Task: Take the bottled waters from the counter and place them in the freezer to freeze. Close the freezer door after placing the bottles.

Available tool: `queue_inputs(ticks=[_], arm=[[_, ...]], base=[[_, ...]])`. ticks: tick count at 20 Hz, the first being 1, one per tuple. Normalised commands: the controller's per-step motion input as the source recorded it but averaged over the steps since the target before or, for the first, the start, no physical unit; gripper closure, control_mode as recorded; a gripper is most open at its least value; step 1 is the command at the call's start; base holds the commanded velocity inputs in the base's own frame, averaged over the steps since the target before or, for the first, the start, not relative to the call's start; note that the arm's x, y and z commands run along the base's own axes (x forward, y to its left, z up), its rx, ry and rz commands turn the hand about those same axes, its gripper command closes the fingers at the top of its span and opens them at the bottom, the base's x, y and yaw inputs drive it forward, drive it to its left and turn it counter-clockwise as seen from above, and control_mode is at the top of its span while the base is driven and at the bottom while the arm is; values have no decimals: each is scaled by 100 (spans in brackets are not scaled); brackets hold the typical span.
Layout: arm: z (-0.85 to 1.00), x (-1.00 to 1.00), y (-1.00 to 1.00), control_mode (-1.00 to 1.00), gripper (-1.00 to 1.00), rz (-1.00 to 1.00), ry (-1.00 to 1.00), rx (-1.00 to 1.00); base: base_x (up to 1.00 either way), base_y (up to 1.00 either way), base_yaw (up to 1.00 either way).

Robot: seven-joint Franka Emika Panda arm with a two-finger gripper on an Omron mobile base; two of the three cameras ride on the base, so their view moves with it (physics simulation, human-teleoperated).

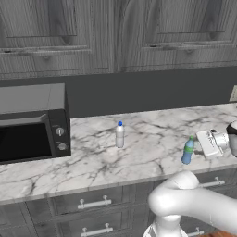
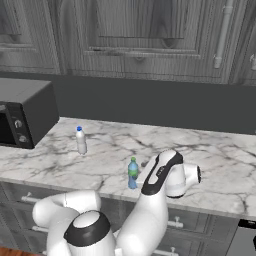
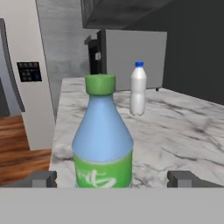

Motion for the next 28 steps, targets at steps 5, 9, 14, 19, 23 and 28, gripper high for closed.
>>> queue_inputs(ticks=[5,9,14,19,23,28], arm=[[-3,1,9,-100,-100,0,0,0],[0,0,16,-100,-100,0,0,0],[0,0,14,-100,-100,0,0,0],[0,0,16,-100,-100,0,0,0],[0,0,16,-100,-100,0,0,0],[-2,0,14,-100,-100,0,1,0]], base=[[0,0,0],[0,0,0],[0,0,0],[0,0,0],[0,0,0],[0,0,0]])
